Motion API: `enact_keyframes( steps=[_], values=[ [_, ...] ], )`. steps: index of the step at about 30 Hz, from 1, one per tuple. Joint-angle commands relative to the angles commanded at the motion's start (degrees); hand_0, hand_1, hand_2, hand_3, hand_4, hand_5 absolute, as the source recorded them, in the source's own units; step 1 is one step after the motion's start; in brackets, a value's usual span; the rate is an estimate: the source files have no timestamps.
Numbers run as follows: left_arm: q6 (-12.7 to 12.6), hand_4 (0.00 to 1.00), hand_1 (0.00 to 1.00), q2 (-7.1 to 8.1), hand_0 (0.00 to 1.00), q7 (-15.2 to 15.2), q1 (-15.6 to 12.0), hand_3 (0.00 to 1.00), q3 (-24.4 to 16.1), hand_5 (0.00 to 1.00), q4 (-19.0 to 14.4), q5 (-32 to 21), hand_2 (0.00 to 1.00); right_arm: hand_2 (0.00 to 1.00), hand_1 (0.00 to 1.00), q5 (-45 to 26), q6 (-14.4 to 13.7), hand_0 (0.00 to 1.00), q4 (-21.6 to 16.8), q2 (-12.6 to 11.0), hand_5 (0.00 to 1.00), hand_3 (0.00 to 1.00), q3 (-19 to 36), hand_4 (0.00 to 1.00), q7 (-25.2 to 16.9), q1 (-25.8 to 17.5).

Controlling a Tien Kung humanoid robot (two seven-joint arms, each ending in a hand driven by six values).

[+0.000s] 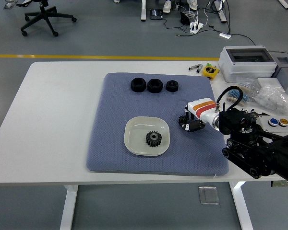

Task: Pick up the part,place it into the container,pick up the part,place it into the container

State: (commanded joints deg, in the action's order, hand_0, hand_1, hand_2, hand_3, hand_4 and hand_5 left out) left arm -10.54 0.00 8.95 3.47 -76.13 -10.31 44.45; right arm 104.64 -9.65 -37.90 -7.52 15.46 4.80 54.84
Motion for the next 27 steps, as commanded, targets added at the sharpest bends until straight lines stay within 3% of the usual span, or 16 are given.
enact_keyframes(
  steps=[13,14,27],
  values=[
    [0.0,0.564,0.839,0.0,0.871,0.22,-0.26,0.61,-0.11,0.684,0.0,0.18,0.859,0.486,0.352,-2.05,0.15,0.213,0.29,-0.42,0.647,0.487,0.44,0.694,-0.52,-0.21],
    [0.02,0.563,0.84,0.0,0.871,0.22,-0.25,0.61,-0.07,0.684,0.0,0.13,0.86,0.491,0.37,-2.07,0.01,0.234,0.38,-0.38,0.584,0.501,0.45,0.752,-0.53,-0.22],
    [0.06,0.562,0.84,0.0,0.871,0.21,-0.23,0.611,-0.04,0.683,0.0,0.07,0.86,0.523,0.413,-2.57,0.65,0.264,0.94,0.06,0.525,0.504,-0.26,0.815,-0.34,-0.15]
  ],
)
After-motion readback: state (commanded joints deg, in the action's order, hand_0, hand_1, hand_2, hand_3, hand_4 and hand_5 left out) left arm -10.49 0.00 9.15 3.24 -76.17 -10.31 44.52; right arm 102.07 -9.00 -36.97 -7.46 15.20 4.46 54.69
